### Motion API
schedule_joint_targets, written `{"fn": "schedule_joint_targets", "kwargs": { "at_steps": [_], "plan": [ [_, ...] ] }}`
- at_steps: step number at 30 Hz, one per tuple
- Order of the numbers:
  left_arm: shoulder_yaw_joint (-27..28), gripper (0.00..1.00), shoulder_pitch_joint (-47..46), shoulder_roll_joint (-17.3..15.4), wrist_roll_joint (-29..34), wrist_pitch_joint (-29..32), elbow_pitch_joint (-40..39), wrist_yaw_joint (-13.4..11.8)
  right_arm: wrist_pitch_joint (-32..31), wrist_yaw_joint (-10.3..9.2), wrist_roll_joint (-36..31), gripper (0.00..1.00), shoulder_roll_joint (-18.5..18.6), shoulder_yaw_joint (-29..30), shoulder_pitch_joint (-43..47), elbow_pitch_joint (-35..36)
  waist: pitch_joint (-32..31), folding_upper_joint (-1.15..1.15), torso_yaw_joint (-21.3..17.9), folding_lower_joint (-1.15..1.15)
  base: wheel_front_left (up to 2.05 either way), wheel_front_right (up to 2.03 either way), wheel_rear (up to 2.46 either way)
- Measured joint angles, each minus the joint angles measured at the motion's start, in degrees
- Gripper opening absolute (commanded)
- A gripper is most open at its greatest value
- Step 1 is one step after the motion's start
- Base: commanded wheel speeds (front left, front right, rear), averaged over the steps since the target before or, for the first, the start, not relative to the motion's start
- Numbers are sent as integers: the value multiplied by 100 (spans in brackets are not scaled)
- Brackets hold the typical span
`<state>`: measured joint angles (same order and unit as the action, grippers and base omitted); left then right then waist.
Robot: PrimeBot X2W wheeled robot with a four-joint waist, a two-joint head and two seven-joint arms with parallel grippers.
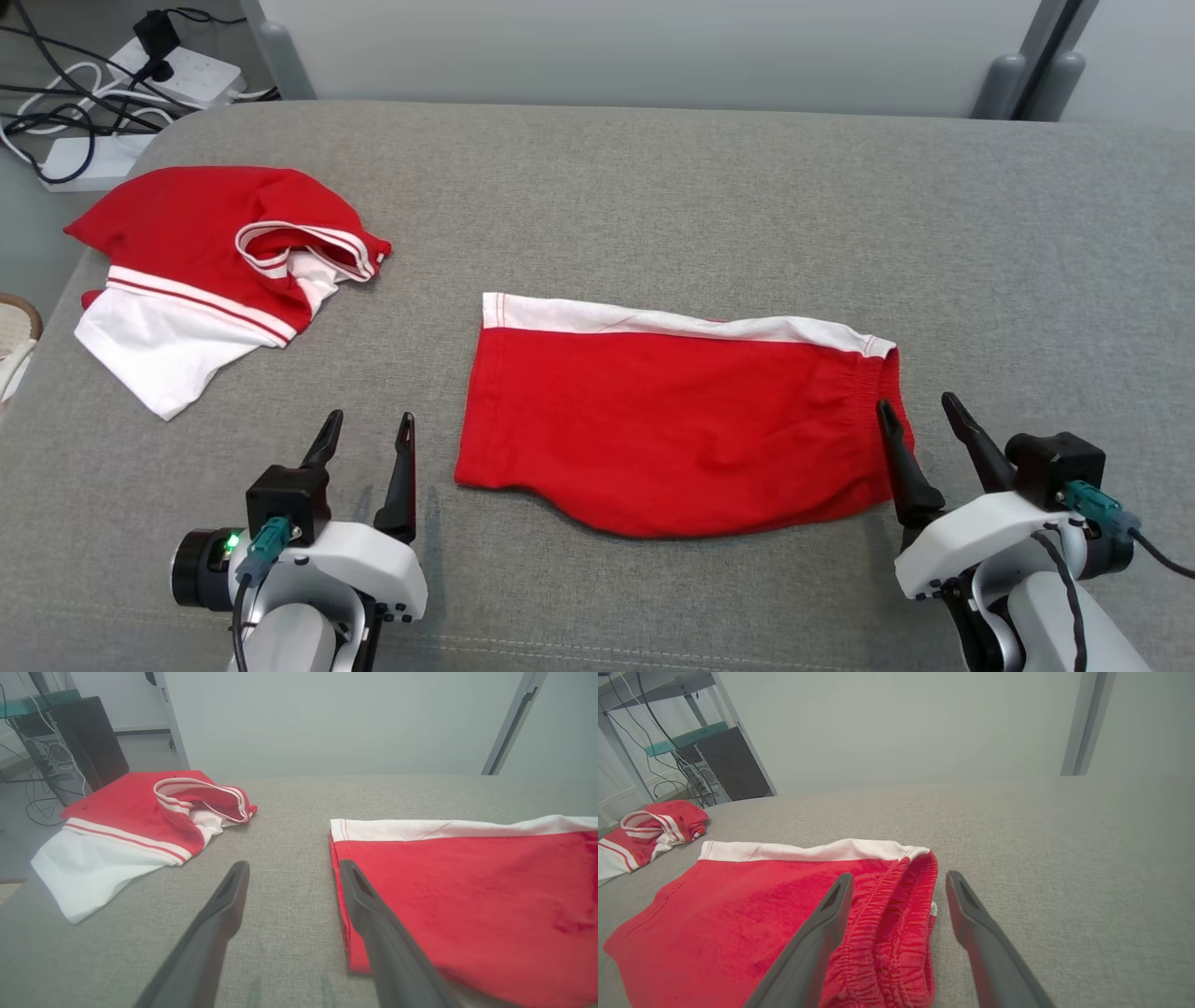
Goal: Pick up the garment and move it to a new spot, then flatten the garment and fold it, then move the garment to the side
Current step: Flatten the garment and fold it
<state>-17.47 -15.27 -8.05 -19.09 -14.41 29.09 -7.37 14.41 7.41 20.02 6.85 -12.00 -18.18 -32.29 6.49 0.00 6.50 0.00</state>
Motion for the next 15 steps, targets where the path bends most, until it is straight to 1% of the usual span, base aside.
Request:
{"fn": "schedule_joint_targets", "kwargs": {
  "at_steps": [3,6,11,15],
  "plan": [
    [179,100,153,19,162,0,-230,8,-1,0,-62,100,-86,36,-5,-207,8,0,108,0,0,0,0],
    [321,100,292,51,278,0,-296,33,-1,0,-109,100,-140,77,-9,-397,16,0,219,0,0,0,0],
    [469,100,449,177,369,0,-298,186,-1,0,-315,100,-148,421,-14,-619,23,0,403,0,0,0,0],
    [644,100,452,199,446,0,-286,247,-1,0,-442,100,-170,650,-28,-771,45,0,488,0,0,0,0]
  ]
}}
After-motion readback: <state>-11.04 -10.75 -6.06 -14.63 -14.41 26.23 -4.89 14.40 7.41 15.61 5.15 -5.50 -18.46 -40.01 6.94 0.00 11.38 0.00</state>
